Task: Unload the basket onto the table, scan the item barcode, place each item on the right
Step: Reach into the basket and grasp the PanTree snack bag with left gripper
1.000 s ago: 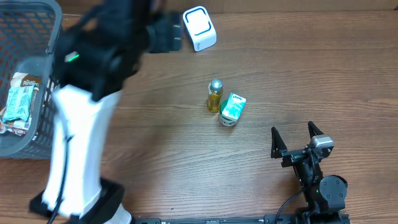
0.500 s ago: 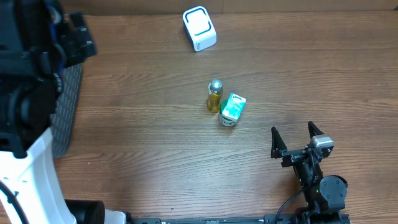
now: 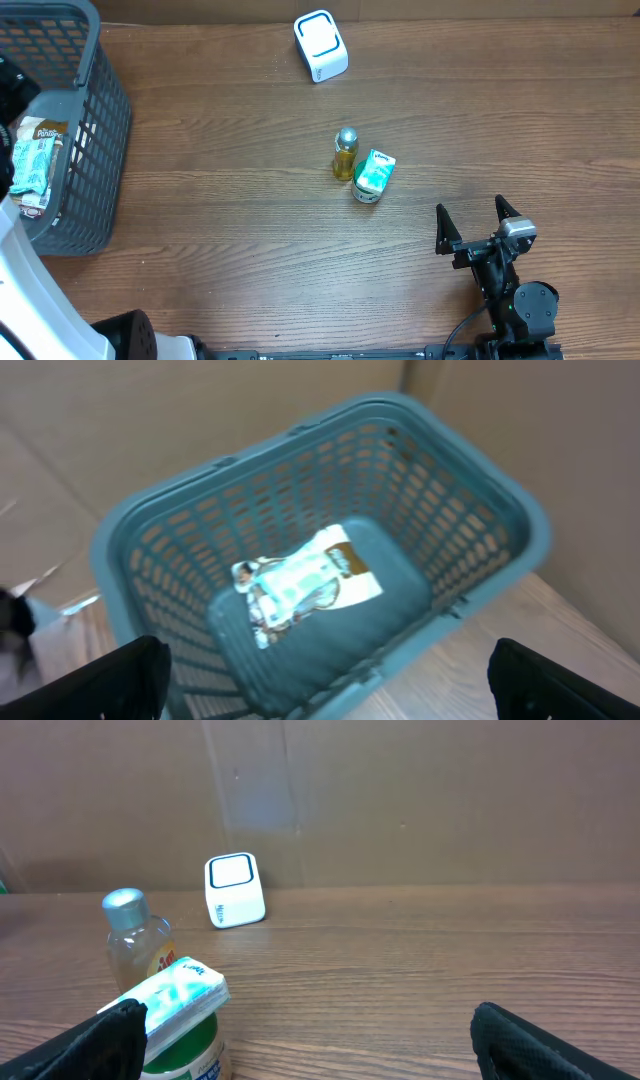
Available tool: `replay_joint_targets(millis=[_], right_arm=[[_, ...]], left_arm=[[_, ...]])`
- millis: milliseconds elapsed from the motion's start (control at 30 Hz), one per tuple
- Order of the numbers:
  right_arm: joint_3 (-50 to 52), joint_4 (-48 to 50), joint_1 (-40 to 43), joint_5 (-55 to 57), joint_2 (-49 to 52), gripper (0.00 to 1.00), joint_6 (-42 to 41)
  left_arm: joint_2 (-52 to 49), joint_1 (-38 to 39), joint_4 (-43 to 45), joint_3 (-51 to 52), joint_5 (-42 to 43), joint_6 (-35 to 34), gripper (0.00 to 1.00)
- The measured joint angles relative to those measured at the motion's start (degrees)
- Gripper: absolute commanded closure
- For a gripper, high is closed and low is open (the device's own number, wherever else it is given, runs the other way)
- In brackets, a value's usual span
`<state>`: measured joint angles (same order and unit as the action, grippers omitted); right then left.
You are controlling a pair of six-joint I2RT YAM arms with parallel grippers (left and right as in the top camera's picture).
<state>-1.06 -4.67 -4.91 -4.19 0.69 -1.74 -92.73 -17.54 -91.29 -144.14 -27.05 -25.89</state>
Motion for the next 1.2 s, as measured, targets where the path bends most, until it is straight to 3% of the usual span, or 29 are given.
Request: replay_joint_targets(millis=[400,967,1200], right_arm=[[0.0,-0.02,0.0,-0.02,0.0,0.0,-0.04],[0.0,-0.04,0.0,0.0,0.0,0.0,0.0],[0.0,-0.04,0.0,0.0,0.0,0.0,0.02]], left_arm=[[-8.41,-9.57,0.0,2.27,-0.48,-0.52,0.0],[-29.05,-11.06,-1.97,2.43,1.03,15.19,0.0],[-36.89,-12.44,-2.62,2.51,1.33,17.62,0.0]])
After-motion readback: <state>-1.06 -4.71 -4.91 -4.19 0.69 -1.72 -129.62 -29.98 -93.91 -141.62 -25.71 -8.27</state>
